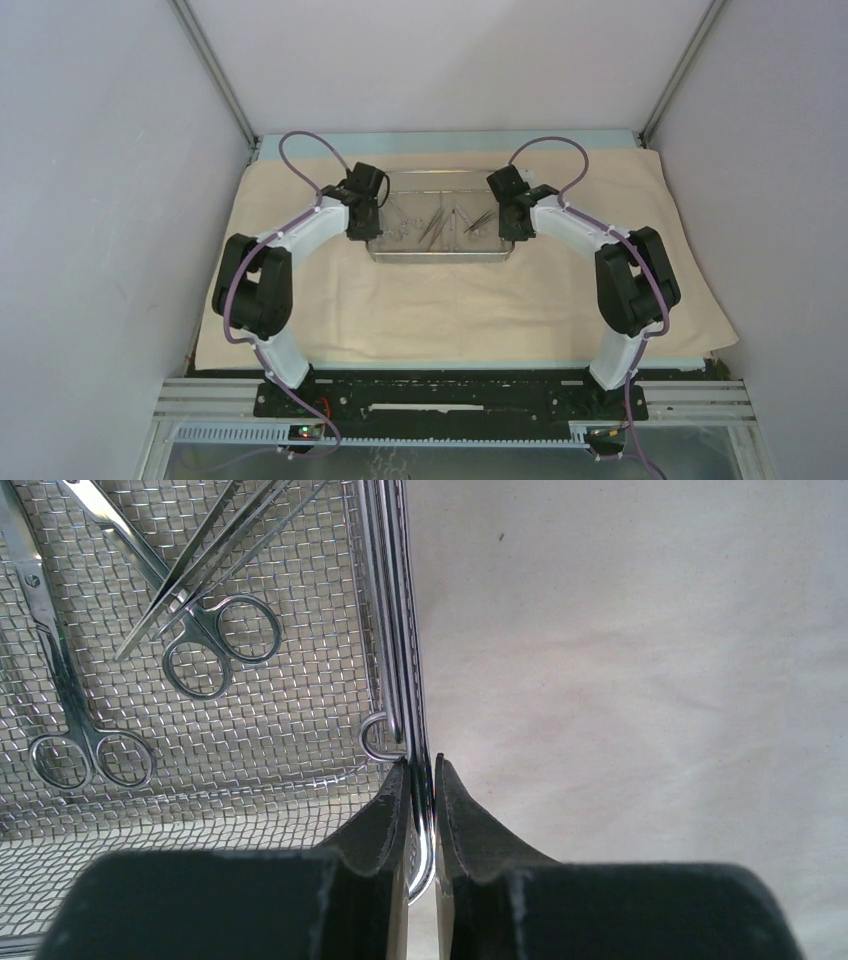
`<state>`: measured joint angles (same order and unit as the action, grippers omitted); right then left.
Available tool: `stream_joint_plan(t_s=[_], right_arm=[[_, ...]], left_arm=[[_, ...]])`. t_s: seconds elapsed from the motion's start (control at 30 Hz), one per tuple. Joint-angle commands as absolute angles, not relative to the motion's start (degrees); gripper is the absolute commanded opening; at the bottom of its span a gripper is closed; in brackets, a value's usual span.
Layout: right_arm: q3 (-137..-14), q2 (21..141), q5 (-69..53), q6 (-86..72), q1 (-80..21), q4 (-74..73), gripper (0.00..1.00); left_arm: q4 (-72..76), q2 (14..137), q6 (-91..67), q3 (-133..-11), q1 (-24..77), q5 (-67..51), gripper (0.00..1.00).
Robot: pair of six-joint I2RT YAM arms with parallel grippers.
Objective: Open and lay out the surgical kit
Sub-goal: Move the container from the surgical kit.
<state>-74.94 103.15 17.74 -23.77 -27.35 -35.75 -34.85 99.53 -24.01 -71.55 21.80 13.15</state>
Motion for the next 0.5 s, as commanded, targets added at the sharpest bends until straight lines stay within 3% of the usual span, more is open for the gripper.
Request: stream_joint_plan(t_s=[0.0, 0.47], right_arm=[[-73.11, 99.76, 18.03, -27.34, -28.82, -35.95, 0.1], [-71.04, 98.33, 18.63, -27.86, -29.41, -36.18, 0.1]], left_arm=[[-33.75, 95.99, -26.59, -69.52, 23.74, 11.29, 0.09], [-33.13, 94.51, -27.54, -67.55, 25.05, 11.4, 0.08]])
